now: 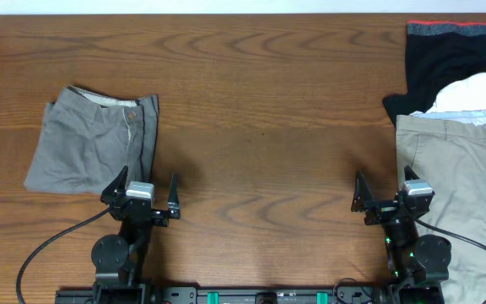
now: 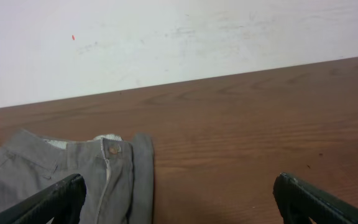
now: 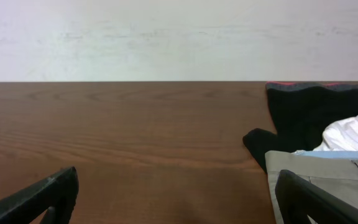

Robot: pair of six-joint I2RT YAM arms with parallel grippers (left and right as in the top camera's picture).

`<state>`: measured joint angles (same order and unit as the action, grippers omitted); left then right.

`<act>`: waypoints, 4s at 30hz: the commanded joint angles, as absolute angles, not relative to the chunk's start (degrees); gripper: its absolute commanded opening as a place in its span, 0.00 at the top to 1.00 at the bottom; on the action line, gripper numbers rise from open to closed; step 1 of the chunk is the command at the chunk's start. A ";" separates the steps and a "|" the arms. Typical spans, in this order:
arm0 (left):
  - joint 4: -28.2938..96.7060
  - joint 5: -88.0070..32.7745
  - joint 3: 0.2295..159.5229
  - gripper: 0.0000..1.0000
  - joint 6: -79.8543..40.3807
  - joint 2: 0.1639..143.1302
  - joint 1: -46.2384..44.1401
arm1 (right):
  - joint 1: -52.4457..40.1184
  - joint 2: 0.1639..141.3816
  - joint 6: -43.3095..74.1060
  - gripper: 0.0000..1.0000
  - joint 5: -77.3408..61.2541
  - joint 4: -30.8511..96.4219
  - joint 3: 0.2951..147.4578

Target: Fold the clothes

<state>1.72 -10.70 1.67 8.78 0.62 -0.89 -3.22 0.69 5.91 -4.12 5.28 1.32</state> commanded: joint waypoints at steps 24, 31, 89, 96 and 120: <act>2.79 -10.90 0.23 0.02 7.86 0.23 -1.10 | -2.85 0.38 6.79 0.01 -4.36 5.15 0.95; 2.79 -10.92 0.23 0.02 7.86 0.23 -1.10 | -2.85 0.38 6.79 0.01 -4.36 5.15 0.95; 51.55 -21.87 73.63 0.02 -8.25 68.45 -1.10 | -0.54 90.61 13.80 0.01 2.02 46.65 71.16; 51.92 -21.87 73.63 0.02 -8.25 68.47 -1.10 | 5.37 100.12 25.34 0.05 19.92 42.83 71.20; 54.00 -21.89 73.63 0.02 -8.27 68.47 -1.10 | 7.42 116.36 28.29 0.30 14.81 29.39 71.18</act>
